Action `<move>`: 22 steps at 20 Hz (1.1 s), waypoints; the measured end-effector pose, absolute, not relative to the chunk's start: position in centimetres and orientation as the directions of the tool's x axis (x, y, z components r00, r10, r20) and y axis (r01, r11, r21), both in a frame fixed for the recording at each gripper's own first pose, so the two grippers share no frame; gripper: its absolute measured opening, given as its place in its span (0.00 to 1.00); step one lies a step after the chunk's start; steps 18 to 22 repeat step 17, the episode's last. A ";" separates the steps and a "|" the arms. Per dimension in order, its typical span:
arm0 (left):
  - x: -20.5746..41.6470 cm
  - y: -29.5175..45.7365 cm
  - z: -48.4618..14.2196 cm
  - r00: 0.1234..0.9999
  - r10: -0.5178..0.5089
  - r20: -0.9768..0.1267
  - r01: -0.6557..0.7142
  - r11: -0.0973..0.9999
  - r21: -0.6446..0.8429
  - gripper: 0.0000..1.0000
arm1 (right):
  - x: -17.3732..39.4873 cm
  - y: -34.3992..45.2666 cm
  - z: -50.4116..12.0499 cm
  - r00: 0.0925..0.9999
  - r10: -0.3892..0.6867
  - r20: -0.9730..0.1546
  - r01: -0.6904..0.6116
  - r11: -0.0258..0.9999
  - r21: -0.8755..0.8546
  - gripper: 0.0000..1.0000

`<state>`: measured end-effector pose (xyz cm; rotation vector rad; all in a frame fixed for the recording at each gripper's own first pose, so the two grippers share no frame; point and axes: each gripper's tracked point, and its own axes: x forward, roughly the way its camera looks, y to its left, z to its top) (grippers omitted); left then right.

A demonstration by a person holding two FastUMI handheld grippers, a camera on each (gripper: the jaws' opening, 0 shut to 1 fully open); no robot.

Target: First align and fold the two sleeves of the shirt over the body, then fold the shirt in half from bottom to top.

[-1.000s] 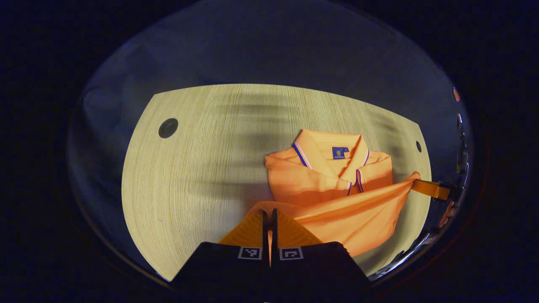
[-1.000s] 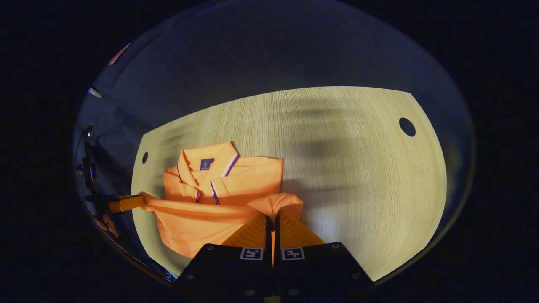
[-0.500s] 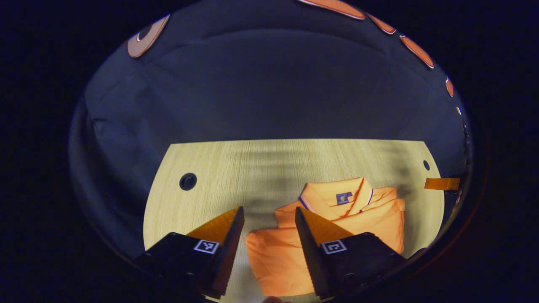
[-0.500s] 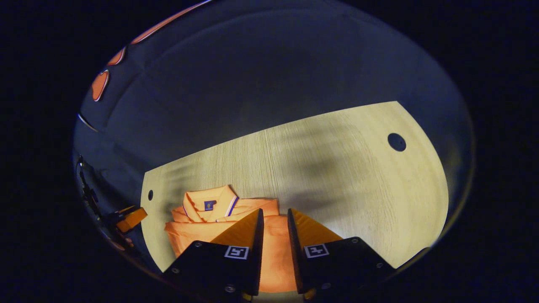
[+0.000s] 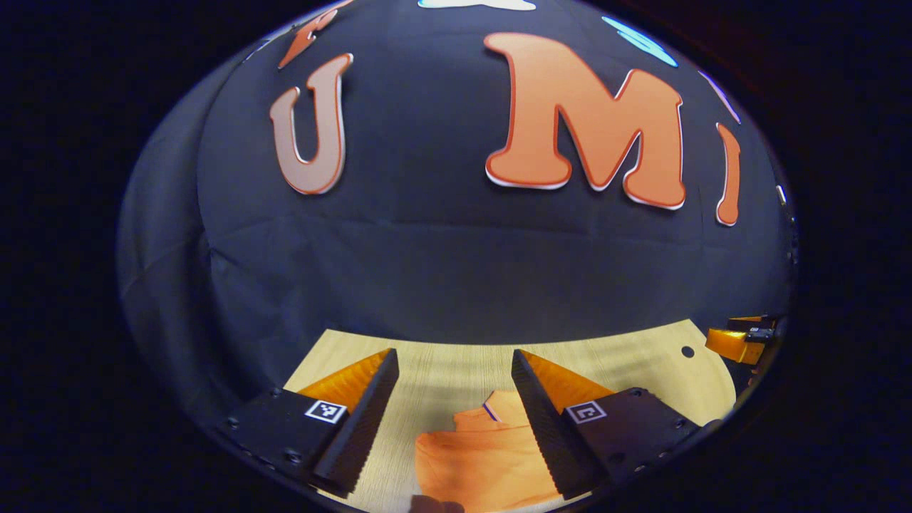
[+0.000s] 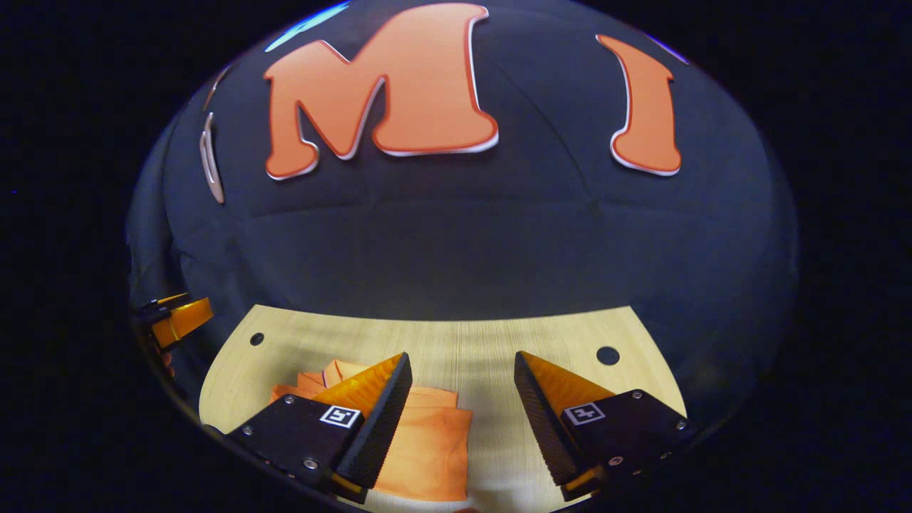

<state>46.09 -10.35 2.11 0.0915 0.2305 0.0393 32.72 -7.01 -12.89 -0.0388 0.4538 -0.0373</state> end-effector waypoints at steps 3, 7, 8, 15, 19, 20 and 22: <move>42.2 -10.4 5.3 0.995 0.055 -0.088 -0.050 0.997 0.059 0.98 | 30.0 -5.4 -9.6 0.945 -0.020 -0.326 -0.007 0.997 -0.081 0.93; 35.8 -13.6 8.1 0.994 -0.071 0.089 0.062 0.993 0.101 0.98 | 26.3 -3.2 -6.8 0.978 0.030 -0.207 -0.054 0.992 -0.110 0.94; 34.5 -14.1 7.6 0.993 -0.075 0.096 0.063 0.991 0.119 0.97 | 25.5 -2.8 -6.4 0.981 0.036 -0.193 -0.059 0.991 -0.117 0.94; 25.7 -14.3 7.3 0.987 -0.088 0.134 0.073 0.991 0.114 0.96 | 17.5 2.2 -3.9 0.994 0.088 -0.057 -0.096 0.984 -0.148 0.93; 23.5 -14.1 7.2 0.985 -0.092 0.142 0.078 0.992 0.100 0.96 | 15.4 3.7 -4.0 0.994 0.105 -0.039 -0.109 0.983 -0.150 0.93; 23.5 -14.1 7.2 0.985 -0.092 0.142 0.078 0.992 0.100 0.96 | 15.4 3.7 -4.0 0.994 0.105 -0.039 -0.109 0.983 -0.150 0.93; 23.5 -14.1 7.2 0.985 -0.092 0.142 0.078 0.992 0.100 0.96 | 15.4 3.7 -4.0 0.994 0.105 -0.039 -0.109 0.983 -0.150 0.93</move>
